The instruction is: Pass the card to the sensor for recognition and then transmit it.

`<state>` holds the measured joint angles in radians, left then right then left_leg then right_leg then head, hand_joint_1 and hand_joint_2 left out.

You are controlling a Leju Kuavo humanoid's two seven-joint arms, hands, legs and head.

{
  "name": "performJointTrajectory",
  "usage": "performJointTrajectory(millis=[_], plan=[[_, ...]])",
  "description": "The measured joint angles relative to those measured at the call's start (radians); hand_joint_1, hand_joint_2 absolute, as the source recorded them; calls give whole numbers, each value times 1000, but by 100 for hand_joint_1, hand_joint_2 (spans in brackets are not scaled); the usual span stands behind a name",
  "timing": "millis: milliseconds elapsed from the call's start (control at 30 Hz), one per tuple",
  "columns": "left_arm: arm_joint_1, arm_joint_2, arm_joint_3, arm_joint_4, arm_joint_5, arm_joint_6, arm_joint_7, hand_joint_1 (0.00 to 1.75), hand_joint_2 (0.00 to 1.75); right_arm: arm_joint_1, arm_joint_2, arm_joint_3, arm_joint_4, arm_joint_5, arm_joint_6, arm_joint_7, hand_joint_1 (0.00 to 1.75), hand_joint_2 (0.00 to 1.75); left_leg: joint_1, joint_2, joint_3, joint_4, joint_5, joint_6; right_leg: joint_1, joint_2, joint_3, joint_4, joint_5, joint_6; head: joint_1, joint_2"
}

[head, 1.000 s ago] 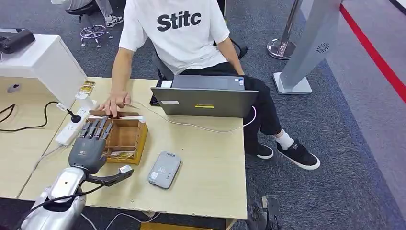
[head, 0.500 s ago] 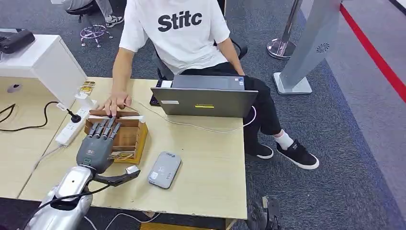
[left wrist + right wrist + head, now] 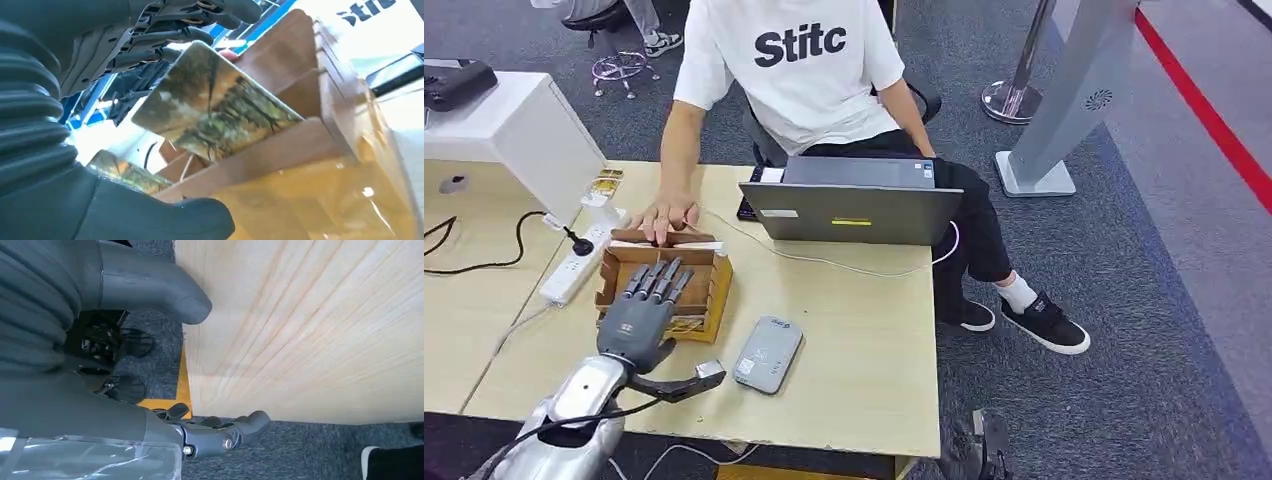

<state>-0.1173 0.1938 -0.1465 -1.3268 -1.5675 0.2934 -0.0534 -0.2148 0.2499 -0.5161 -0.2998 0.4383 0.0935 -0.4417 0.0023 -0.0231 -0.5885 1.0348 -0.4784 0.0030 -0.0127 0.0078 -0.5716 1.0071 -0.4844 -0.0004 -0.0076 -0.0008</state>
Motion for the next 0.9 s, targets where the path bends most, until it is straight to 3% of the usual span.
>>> performJointTrajectory(millis=[167, 200, 733, 900], plan=[[10, -5, 2, 0, 0, 0, -5, 0, 175, 0, 0, 0, 0, -2, 0, -1, 0, 175, 0, 0, 0, 0, 0, 0, 0, 0, 0, 0, 0, 0, 0, 0], [11, -6, 2, 0, 0, 0, -6, 173, 175, 0, 0, 0, 0, -3, 0, -1, 0, 175, 0, 0, 0, 0, 0, 0, 0, 0, 0, 0, 0, 0, 0, 0], [11, -14, 17, 4, 4, 6, -23, 175, 175, 1, 0, 1, 0, -7, -1, -2, 0, 175, 0, 0, 0, 0, 0, 0, 0, 0, 0, 0, 0, 0, 0, 0], [14, -17, 26, 3, 0, 67, 15, 175, 175, 1, 0, 4, 0, -12, -8, -2, 0, 175, 0, 0, 0, 0, 0, 0, 0, 0, 0, 0, 0, 0, 0, 0]])
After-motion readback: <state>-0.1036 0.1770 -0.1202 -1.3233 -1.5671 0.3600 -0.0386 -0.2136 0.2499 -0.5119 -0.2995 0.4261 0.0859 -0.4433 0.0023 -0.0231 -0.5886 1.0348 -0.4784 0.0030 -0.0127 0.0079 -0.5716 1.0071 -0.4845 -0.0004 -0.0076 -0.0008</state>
